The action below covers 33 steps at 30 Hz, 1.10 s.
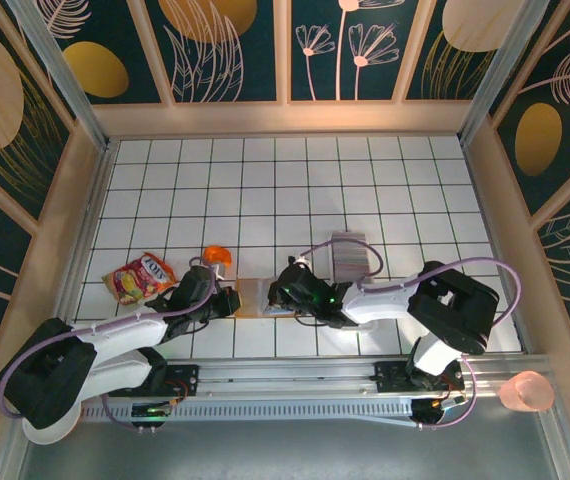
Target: Put the credit cards into the card holder
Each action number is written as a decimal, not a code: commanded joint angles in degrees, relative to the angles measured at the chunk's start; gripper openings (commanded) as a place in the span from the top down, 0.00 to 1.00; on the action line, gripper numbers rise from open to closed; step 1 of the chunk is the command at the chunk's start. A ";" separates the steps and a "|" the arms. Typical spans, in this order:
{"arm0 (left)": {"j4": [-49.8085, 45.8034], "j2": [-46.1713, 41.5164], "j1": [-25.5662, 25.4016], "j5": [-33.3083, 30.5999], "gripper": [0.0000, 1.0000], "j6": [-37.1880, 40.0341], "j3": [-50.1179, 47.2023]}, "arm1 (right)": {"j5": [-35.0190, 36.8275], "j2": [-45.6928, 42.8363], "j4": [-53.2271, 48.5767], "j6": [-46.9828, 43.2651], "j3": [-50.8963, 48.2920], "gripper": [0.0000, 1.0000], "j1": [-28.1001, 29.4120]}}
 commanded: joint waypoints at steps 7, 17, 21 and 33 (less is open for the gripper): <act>-2.64 1.21 0.10 -0.51 1.00 0.91 -1.35 | -1.28 1.39 5.31 2.40 -1.74 1.00 0.13; -2.63 1.59 0.06 -0.77 1.00 1.08 -1.40 | -2.18 0.37 8.54 2.67 -3.42 1.00 -0.41; -2.64 1.74 0.10 -0.93 1.00 0.95 -1.44 | -3.38 0.51 10.86 3.40 -4.29 1.00 -0.74; -2.64 1.48 0.04 -0.86 1.00 0.93 -1.53 | -4.95 1.35 20.32 6.33 -7.74 1.00 -1.45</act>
